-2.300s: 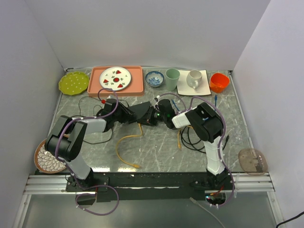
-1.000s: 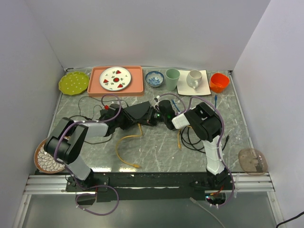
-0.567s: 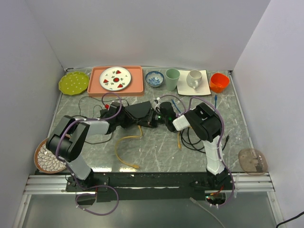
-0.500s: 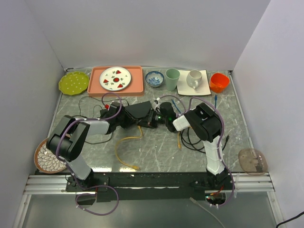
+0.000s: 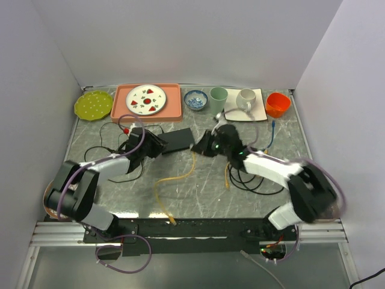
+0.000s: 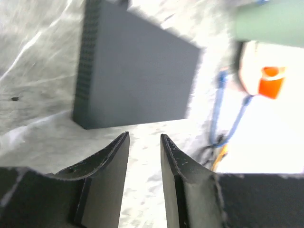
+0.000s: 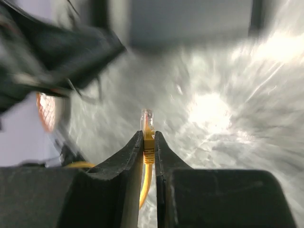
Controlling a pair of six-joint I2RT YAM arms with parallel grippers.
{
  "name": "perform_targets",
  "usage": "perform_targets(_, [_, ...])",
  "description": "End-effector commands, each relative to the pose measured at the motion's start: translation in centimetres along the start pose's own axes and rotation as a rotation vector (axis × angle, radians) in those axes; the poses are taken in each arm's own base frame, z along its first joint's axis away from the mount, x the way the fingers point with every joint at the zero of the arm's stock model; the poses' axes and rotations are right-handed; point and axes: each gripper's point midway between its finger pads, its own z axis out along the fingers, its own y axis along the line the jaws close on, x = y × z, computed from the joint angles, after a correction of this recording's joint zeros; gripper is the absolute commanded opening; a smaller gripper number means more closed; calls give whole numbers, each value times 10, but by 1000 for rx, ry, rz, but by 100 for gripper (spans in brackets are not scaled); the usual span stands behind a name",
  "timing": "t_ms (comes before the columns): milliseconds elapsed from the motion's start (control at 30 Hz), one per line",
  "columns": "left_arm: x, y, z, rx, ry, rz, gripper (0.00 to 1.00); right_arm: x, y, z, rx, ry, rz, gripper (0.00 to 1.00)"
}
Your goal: Pull the plug from the switch port
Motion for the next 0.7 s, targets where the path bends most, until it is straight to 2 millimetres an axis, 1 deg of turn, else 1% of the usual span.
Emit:
perform_targets(0, [-17,-25,-20,95,-71,-3,40,-102,25,-80,209,-368,-205,0])
perform_targets(33, [-16,-24,-23,103,-72,-10,40,-114,29,-93,233,-417,-221,0])
perform_targets(67, [-14,-24,-24,111,-68,-14,40,-120,24,-105,287,-436,-240,0])
perform_targets(100, [-12,-22,-25,113,-59,-18,40,-146,27,-128,342,-538,-232,0])
perform_targets(133, [-11,-25,-27,131,-60,-21,40,-156,25,-138,377,-565,-229,0])
perform_targets(167, [-9,-19,-28,123,-56,-24,40,-163,18,-147,424,-579,-216,0])
perform_targets(200, [-8,-19,-30,130,-54,-25,40,-170,11,-157,480,-574,-195,0])
perform_targets(233, [-5,-13,-30,124,-49,-34,39,-179,-6,-171,560,-602,-161,0])
perform_targets(267, [-5,-15,-32,141,-52,-39,39,-183,-16,-178,599,-612,-123,0])
perform_targets(300, [-3,-14,-32,148,-46,-46,39,-180,-30,-183,650,-592,-99,0])
perform_targets(333, [-1,-10,-33,145,-42,-58,39,-185,-46,-194,714,-614,-68,0])
perform_targets(367, [0,-10,-33,152,-41,-62,39,-182,-57,-198,749,-616,-33,0])
perform_targets(400, [3,-8,-33,150,-32,-66,38,-177,-71,-200,790,-606,-10,0])
perform_targets(433, [7,-2,-32,137,-18,-75,38,-171,-84,-205,829,-592,20,0])
perform_targets(467, [9,1,-32,136,-8,-78,38,-169,-98,-210,851,-594,74,0])
perform_targets(500, [12,2,-31,137,0,-79,38,-159,-114,-211,876,-570,110,0])
perform_targets(533, [15,8,-31,132,8,-87,37,-153,-123,-213,888,-558,145,0])
perform_targets(567, [16,9,-31,133,11,-90,37,-149,-131,-214,886,-559,188,0])
perform_targets(600, [16,10,-32,135,10,-92,37,-135,-141,-214,901,-543,200,0])
perform_targets(667, [17,13,-33,133,9,-89,37,-126,-145,-210,885,-540,201,0])
